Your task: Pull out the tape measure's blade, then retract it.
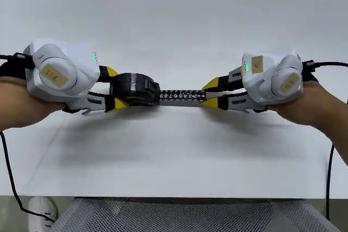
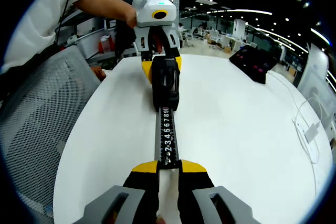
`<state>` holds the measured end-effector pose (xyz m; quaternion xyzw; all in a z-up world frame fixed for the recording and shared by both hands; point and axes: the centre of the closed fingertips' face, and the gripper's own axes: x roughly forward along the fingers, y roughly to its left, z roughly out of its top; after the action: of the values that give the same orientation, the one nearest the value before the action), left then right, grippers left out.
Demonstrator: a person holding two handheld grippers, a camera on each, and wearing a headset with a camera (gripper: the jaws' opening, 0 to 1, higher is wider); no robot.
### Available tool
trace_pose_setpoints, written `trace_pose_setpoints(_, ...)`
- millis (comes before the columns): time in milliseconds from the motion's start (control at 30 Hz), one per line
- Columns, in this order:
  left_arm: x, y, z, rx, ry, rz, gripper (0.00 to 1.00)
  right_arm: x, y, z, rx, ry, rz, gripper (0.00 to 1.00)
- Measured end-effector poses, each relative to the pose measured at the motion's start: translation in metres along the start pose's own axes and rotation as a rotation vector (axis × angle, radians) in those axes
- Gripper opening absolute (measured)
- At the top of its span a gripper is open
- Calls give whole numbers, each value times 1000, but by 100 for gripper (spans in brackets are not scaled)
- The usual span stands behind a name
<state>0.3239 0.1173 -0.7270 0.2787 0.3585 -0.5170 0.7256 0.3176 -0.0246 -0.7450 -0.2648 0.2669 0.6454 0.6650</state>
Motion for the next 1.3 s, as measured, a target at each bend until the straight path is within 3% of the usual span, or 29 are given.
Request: trace_pose_setpoints(1300,1,1,0,-2,7,4,25,-35,-4,-34,1,66,-2,8)
